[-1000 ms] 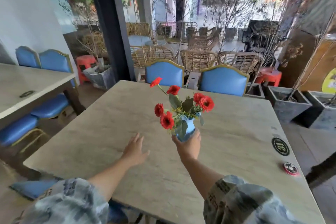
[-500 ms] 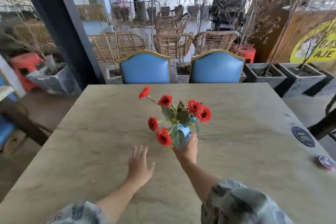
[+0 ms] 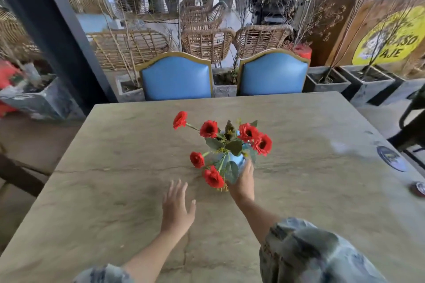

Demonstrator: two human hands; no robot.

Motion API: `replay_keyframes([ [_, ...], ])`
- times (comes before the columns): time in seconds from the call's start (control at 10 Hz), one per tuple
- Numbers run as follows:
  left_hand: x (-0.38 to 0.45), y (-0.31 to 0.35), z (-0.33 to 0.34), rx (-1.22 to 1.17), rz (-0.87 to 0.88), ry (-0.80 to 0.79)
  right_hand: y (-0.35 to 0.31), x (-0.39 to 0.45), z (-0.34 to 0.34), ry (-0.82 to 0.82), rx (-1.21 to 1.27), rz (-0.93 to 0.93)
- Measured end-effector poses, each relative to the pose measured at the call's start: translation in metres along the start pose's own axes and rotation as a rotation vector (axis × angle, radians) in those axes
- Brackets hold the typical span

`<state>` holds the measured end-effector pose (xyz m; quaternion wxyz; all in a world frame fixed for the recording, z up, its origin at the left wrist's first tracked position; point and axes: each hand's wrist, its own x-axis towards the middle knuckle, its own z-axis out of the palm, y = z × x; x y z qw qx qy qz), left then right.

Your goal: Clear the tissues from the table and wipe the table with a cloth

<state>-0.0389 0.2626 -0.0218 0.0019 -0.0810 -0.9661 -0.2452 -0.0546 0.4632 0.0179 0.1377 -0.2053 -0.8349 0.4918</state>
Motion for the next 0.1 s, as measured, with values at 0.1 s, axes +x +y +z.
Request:
replay_keyframes([
  [0.1,-0.0065,0.0001,-0.0016,-0.028,-0.006,0.003,-0.0004,-0.0151,-0.0093,0.025,0.032,0.020],
])
